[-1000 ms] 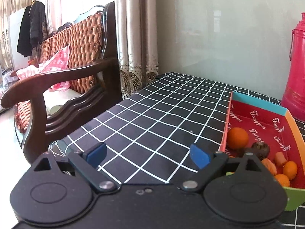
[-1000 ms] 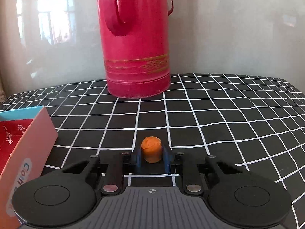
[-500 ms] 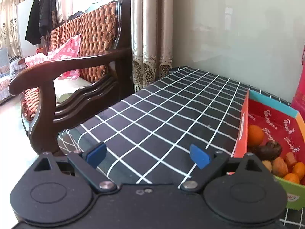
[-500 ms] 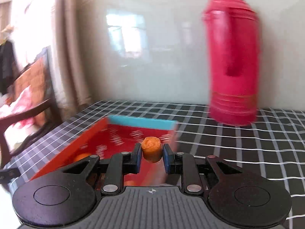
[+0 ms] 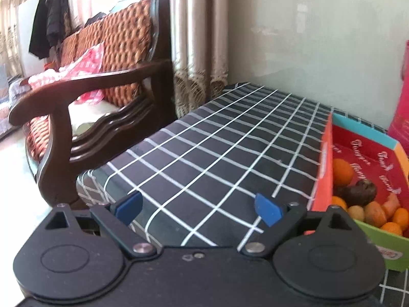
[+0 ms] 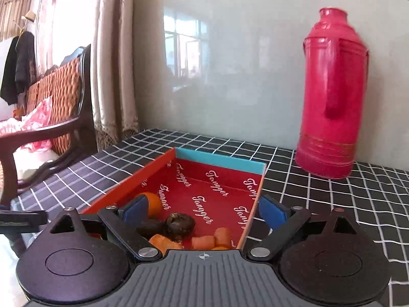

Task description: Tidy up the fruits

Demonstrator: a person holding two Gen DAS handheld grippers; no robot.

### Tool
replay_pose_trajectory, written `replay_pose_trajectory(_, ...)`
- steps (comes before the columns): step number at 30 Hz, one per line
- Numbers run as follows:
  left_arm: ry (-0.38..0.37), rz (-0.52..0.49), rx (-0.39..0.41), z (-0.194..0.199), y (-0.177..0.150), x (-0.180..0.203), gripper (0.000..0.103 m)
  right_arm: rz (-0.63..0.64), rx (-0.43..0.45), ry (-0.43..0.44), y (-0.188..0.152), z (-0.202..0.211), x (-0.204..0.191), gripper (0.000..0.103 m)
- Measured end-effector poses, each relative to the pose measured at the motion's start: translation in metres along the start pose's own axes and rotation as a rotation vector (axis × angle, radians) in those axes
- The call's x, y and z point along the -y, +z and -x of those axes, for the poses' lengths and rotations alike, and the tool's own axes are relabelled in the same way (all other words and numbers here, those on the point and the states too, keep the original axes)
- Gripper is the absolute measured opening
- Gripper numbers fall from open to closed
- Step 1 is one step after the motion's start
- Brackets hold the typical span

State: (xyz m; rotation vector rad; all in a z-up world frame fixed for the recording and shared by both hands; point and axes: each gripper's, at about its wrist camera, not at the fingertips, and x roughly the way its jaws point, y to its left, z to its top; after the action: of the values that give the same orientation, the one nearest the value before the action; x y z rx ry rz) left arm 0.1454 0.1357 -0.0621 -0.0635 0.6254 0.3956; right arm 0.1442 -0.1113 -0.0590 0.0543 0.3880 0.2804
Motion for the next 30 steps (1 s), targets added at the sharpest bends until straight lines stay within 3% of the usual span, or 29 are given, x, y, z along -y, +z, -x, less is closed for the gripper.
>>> replay_pose_trajectory(3,-0.038,-0.035,0.022,0.014,0.001,0.012,0.089,-0.059,-0.029,-0.025,-0.001,0.031,0.005,0.094)
replay_pose_trajectory(6,-0.082,-0.069,0.050,0.043,-0.001,0.025,0.090,-0.108,-0.062,-0.079,-0.005,0.070,0.013,0.103)
replay_pose_trajectory(9,-0.136,-0.085,0.074,0.080,-0.005,0.035,0.097,-0.123,-0.095,-0.148,-0.008,0.105,0.019,0.103)
replay_pose_trajectory(17,-0.223,-0.143,0.127,0.163,-0.020,0.057,0.097,-0.256,-0.106,-0.248,-0.017,0.183,0.038,0.103)
replay_pose_trajectory(24,-0.270,-0.174,0.143,0.194,-0.027,0.065,0.097,-0.246,-0.076,-0.294,-0.013,0.217,0.038,0.103)
replay_pose_trajectory(30,-0.286,-0.183,0.146,0.197,-0.029,0.071,0.097,-0.237,-0.072,-0.289,-0.011,0.215,0.037,0.103)
